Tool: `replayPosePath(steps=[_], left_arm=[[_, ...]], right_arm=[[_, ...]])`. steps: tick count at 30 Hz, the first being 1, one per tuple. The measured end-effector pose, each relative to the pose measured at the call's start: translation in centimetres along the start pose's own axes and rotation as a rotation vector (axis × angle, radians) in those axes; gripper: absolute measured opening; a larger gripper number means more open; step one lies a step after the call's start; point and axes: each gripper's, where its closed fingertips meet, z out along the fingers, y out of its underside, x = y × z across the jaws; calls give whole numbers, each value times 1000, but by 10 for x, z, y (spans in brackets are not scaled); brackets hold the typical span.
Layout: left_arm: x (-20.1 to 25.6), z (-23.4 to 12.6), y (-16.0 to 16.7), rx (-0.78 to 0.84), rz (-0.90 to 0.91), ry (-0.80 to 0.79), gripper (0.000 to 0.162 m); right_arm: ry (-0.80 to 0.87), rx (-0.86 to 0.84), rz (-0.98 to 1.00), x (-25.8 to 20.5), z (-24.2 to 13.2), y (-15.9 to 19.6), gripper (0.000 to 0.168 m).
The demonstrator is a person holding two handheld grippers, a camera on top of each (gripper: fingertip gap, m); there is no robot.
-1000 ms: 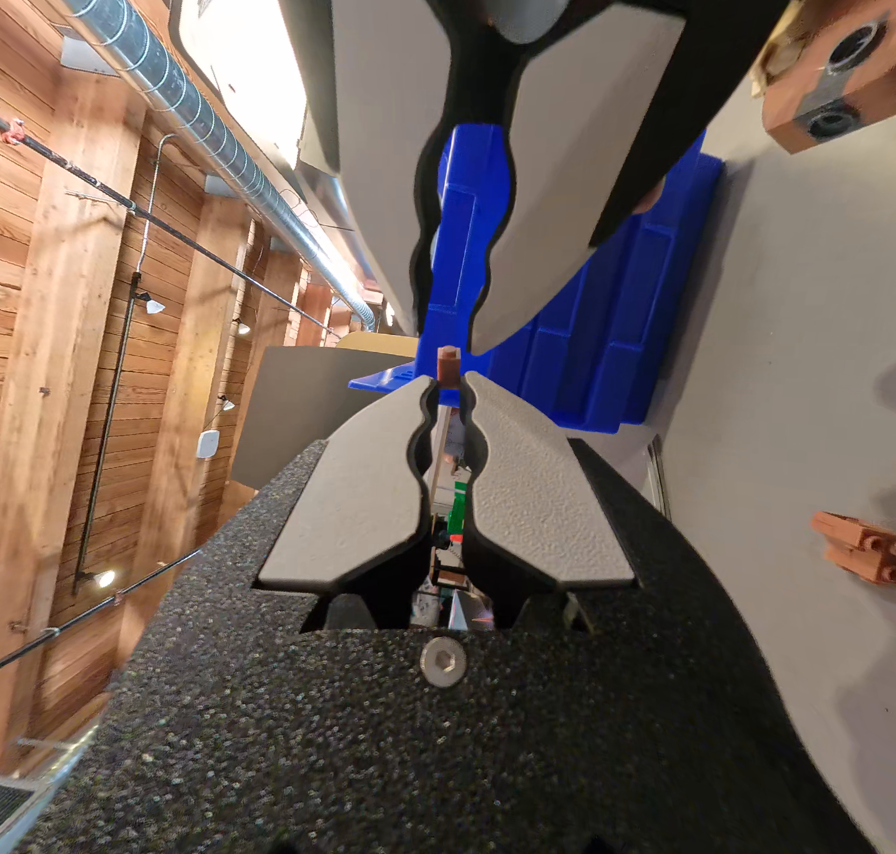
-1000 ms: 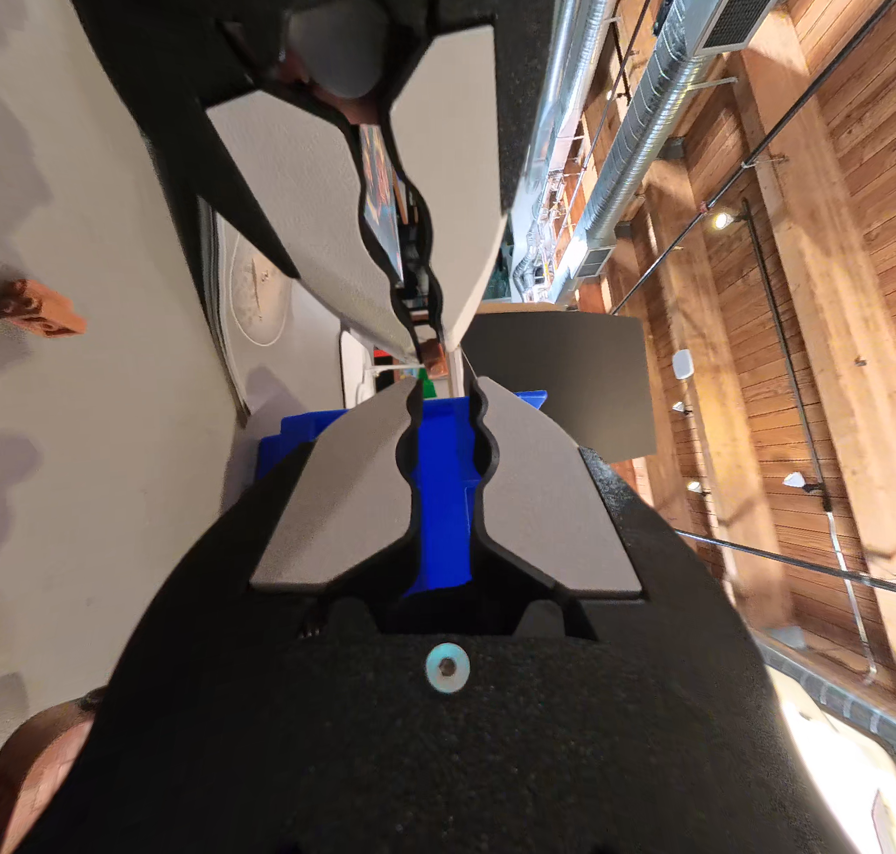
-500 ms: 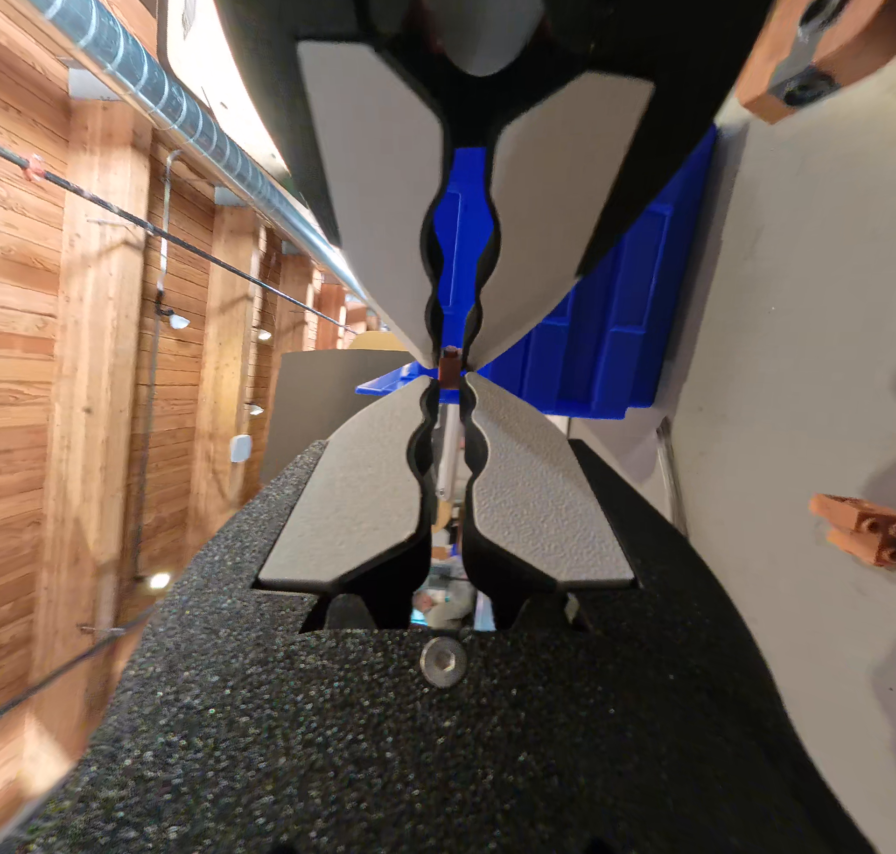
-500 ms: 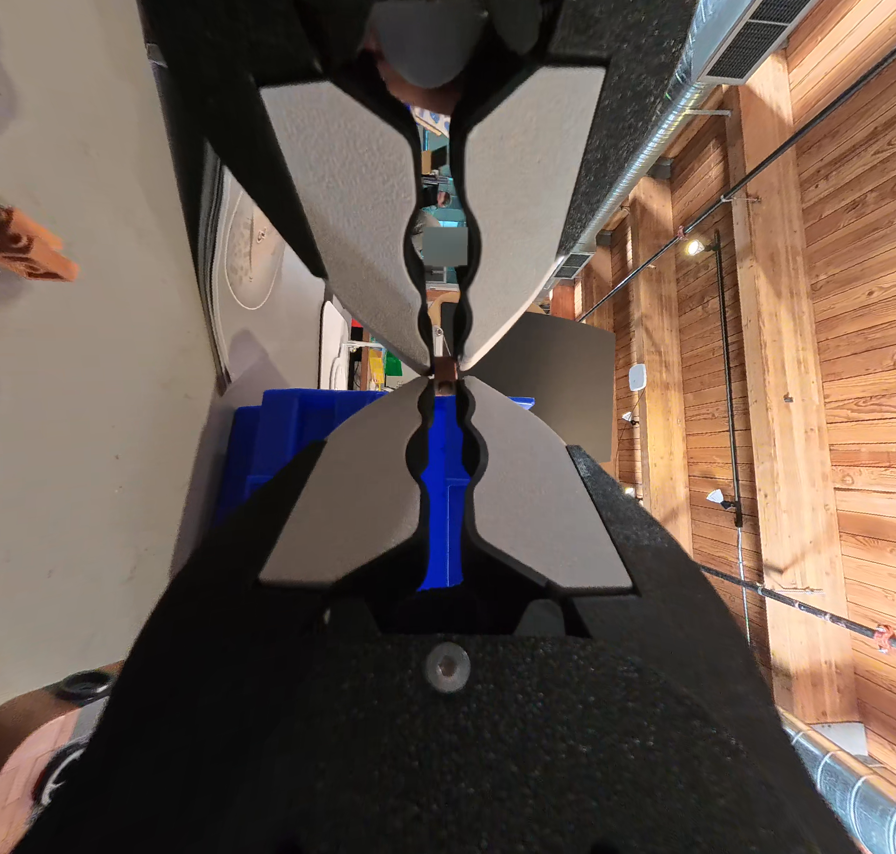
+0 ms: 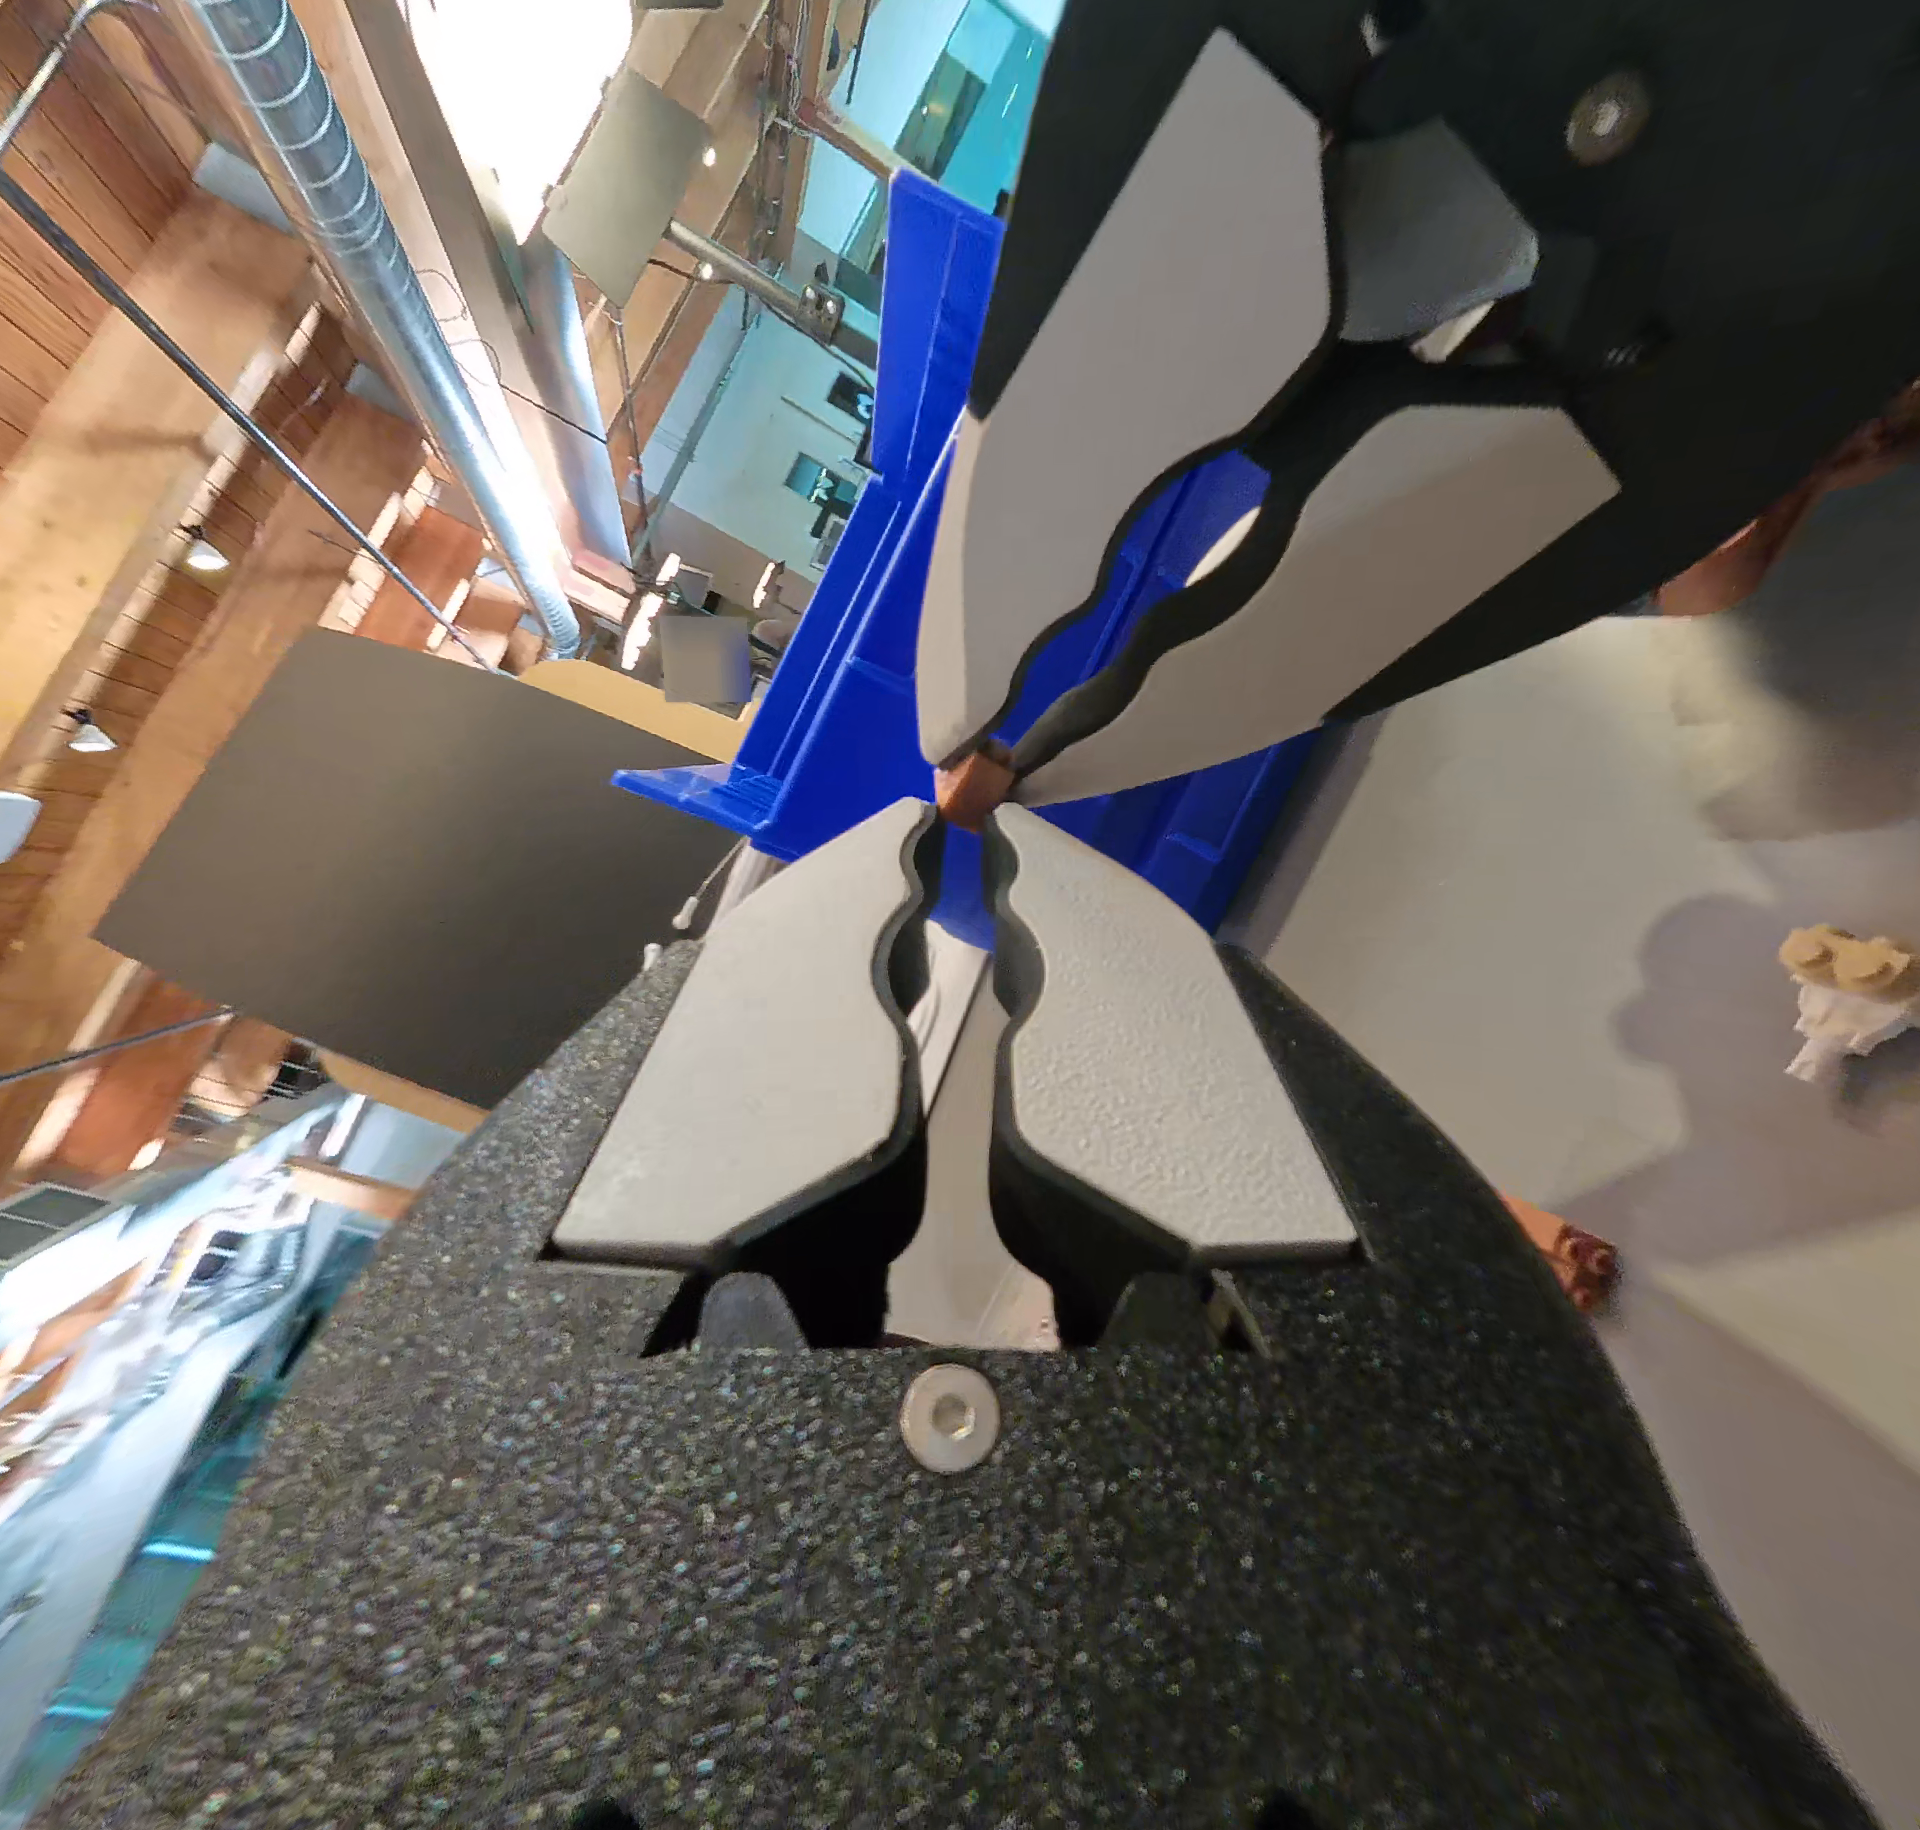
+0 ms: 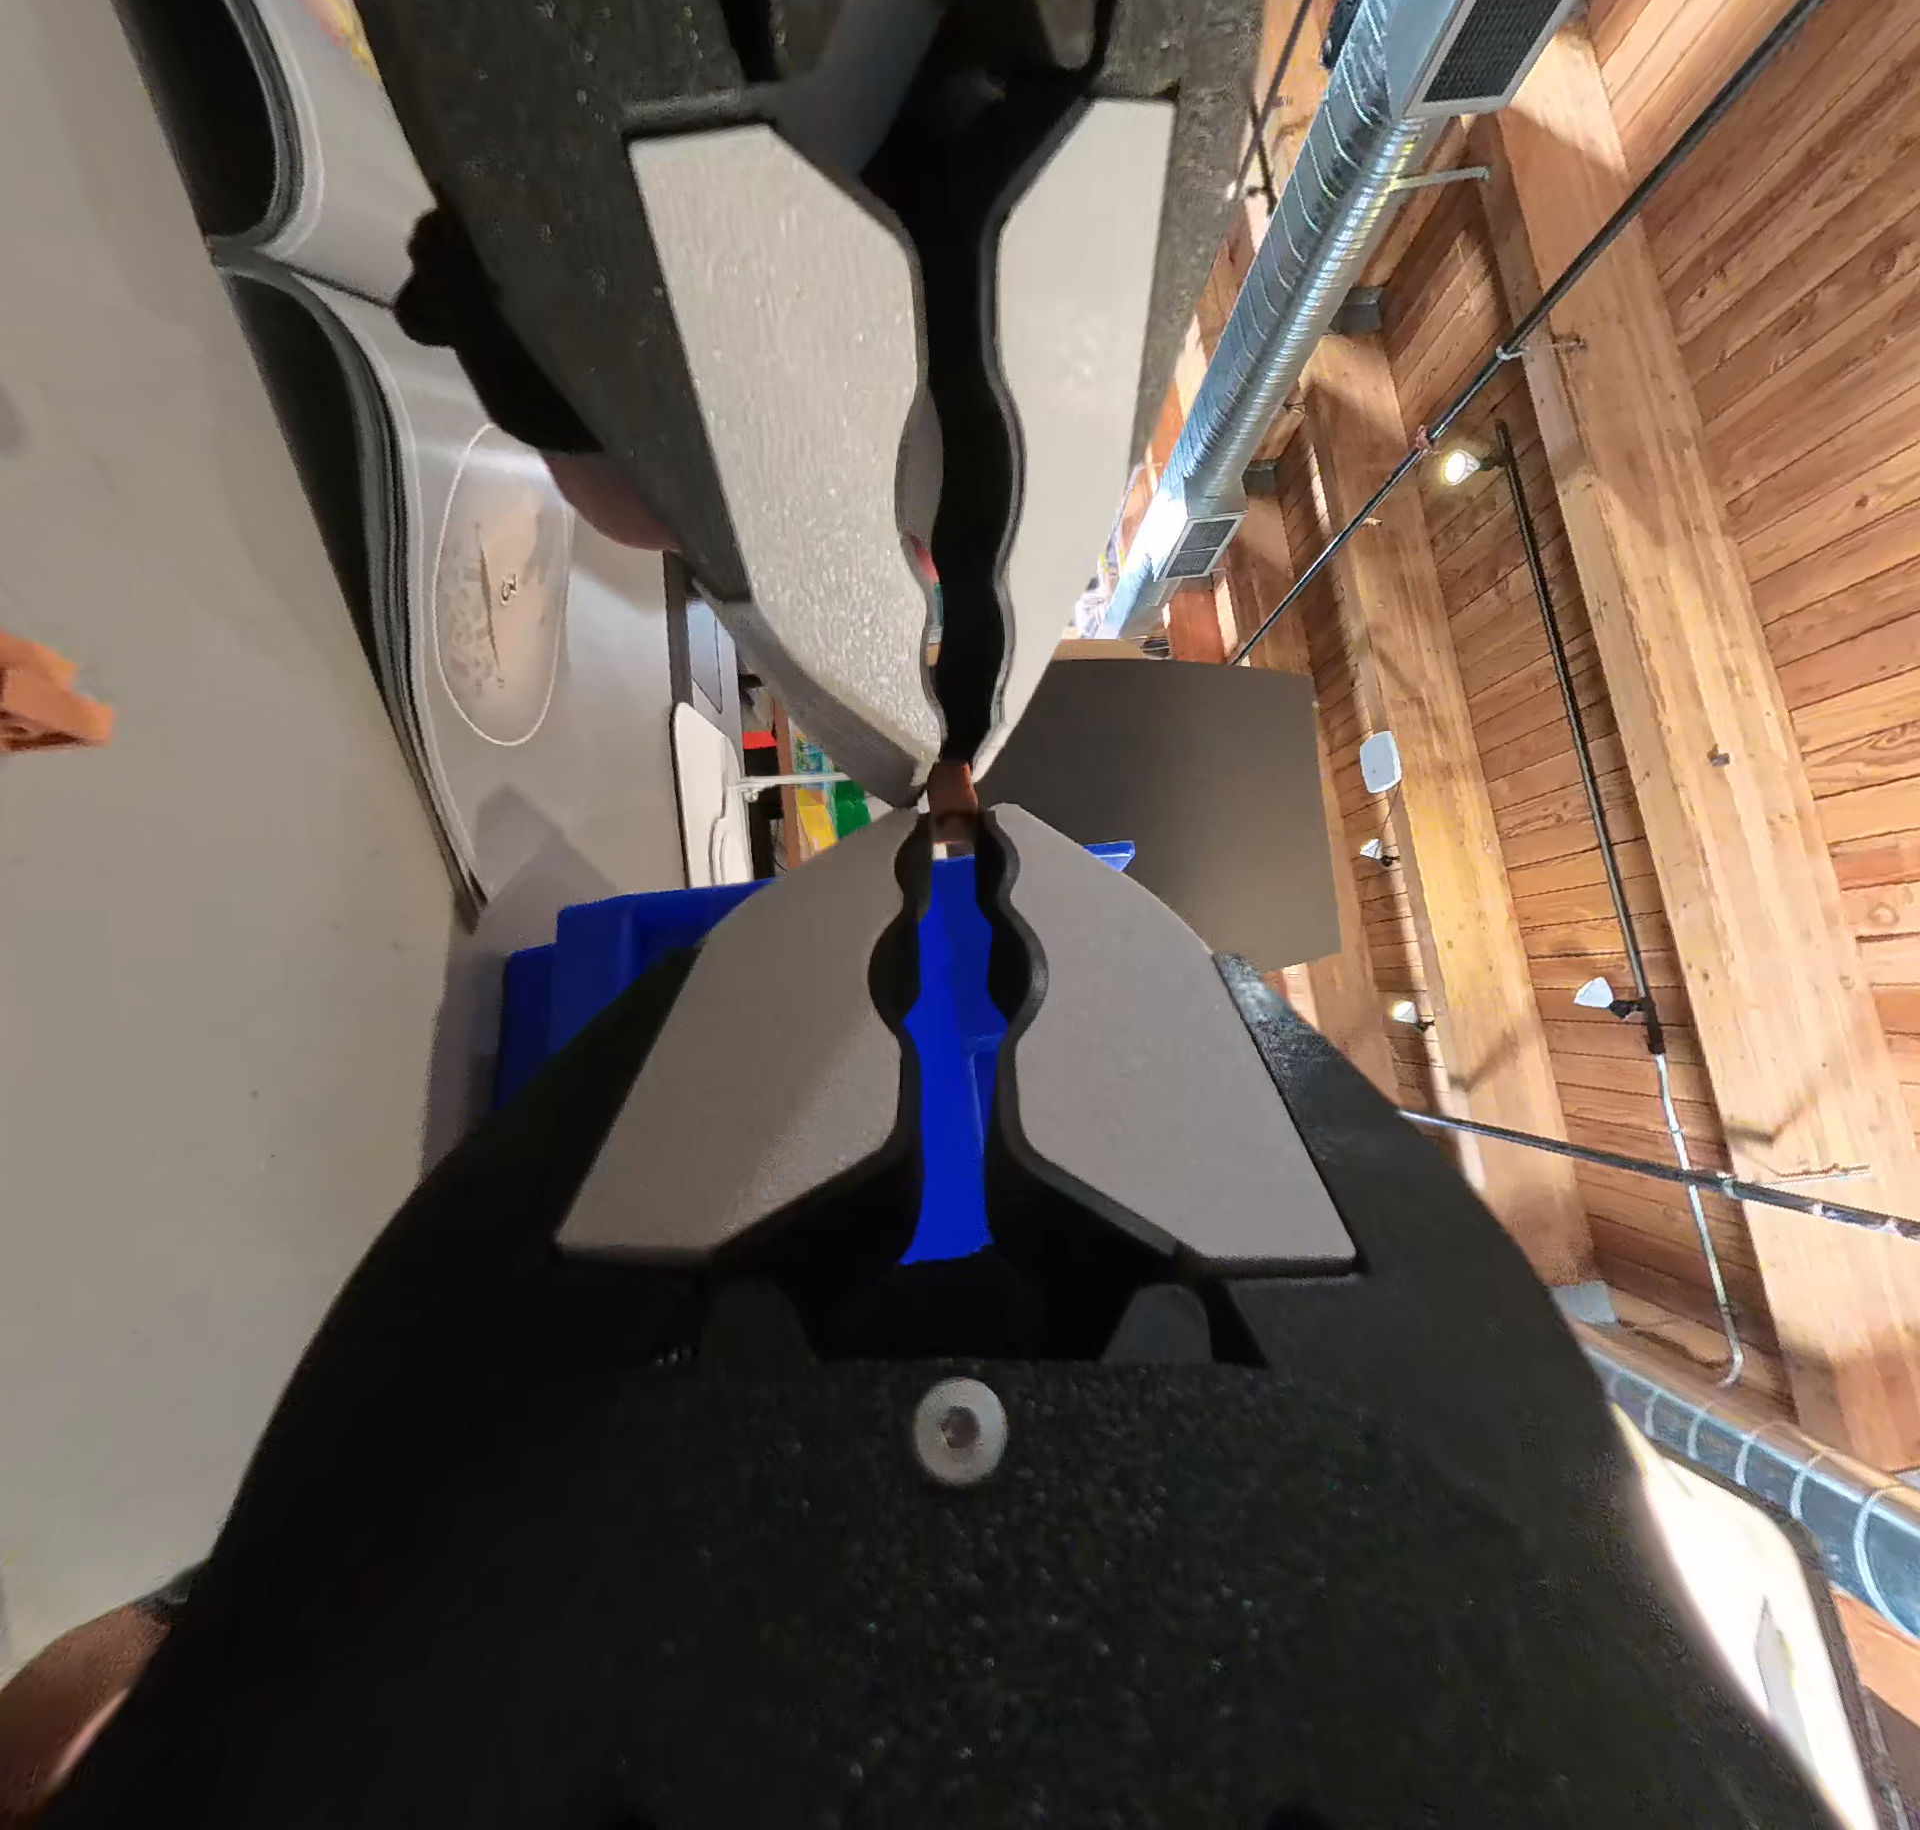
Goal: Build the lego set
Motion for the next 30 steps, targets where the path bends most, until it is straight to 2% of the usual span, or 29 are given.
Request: replayPosePath(steps=[4, 5, 8, 11, 13, 16, 22, 30], left_arm=[[17, 2, -2, 37, -125, 132, 0], [22, 3, -2, 38, -107, 142, 0], [19, 6, 2, 21, -13, 84, 0], [5, 2, -3, 99, -7, 29, 1], [-2, -2, -7, 156, -4, 16, 7], [-4, -10, -13, 230, 70, 12, 10], [9, -5, -5, 149, 316, -24, 16], [17, 2, 8, 48, 486, -37, 21]], right_arm=[[37, 47, 173, 19, -4, -2, 8], [20, 66, 207, 20, -6, -4, 7], [-15, 94, 251, 20, -10, -2, 8], [-116, 128, 350, 11, -11, 0, 8], [-174, 128, 392, 5, -11, 4, 8], [-201, 110, 380, -1, -12, 10, 8], [-249, 59, 276, -18, -11, 11, 8], [-251, 15, 183, -27, -7, 9, 8]])
